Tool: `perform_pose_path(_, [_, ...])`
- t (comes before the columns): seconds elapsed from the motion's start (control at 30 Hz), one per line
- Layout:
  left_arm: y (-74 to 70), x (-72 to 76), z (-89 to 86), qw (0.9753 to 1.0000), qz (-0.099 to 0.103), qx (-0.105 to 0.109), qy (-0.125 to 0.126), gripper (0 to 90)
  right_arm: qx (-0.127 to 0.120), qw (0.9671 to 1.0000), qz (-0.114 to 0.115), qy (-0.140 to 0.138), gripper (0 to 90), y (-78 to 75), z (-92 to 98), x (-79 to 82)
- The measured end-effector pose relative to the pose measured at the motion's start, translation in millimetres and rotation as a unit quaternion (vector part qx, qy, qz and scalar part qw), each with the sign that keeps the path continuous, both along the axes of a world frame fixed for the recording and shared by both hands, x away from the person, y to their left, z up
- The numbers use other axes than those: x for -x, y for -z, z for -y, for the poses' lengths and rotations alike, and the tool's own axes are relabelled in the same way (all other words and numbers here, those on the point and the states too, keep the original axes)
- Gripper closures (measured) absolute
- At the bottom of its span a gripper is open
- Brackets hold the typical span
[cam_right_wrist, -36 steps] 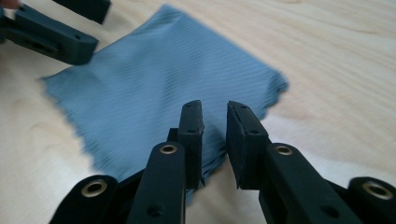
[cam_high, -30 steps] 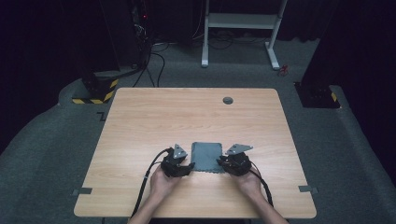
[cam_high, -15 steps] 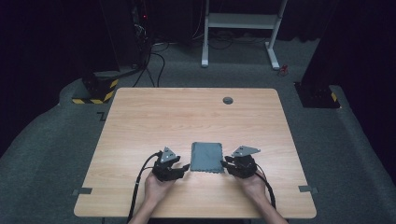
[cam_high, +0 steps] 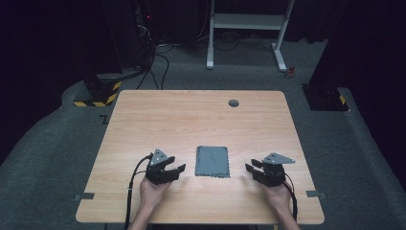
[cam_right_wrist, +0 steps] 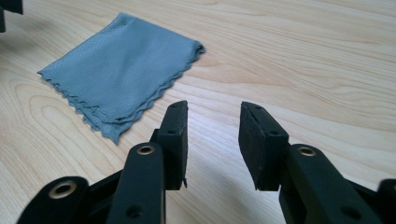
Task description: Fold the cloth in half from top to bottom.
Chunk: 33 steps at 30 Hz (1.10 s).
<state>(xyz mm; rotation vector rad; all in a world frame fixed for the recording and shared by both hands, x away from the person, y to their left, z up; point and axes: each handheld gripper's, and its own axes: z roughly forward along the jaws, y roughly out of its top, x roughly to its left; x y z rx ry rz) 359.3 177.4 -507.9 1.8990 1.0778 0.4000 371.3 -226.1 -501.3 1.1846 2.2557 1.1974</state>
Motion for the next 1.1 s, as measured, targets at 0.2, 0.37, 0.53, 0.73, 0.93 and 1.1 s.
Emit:
perform_pose_path(0.2, [2.2,3.3,-9.1,0.9999,0.0,0.003,-0.01,39.8,-0.01,0.9999,0.008,0.011,60.8,-1.8,12.9,2.4])
perform_pose_path(0.37, [2.0,8.3,-19.3,0.9997,0.006,0.005,-0.022,38.6,-0.007,0.9998,0.008,0.016,59.3,-0.3,19.3,3.3])
perform_pose_path(0.53, [1.8,13.3,-29.0,0.9993,0.01,0.009,-0.036,38.1,-0.008,0.9996,0.002,0.027,58.4,2.8,24.8,5.7])
perform_pose_path(0.73, [4.4,18.8,-36.6,0.9988,0.012,0.006,-0.048,37.9,-0.002,0.9994,0.001,0.035,58.0,6.0,29.8,8.9])
perform_pose_path(0.93, [8.0,23.2,-43.4,0.9981,0.012,-0.008,-0.059,37.8,0.011,0.9992,0.003,0.038,57.9,8.9,34.0,11.9])
perform_pose_path(1.1, [12.7,26.2,-46.3,0.9971,0.012,-0.033,-0.068,37.6,0.027,0.9986,0.003,0.045,57.8,12.8,36.6,14.4])
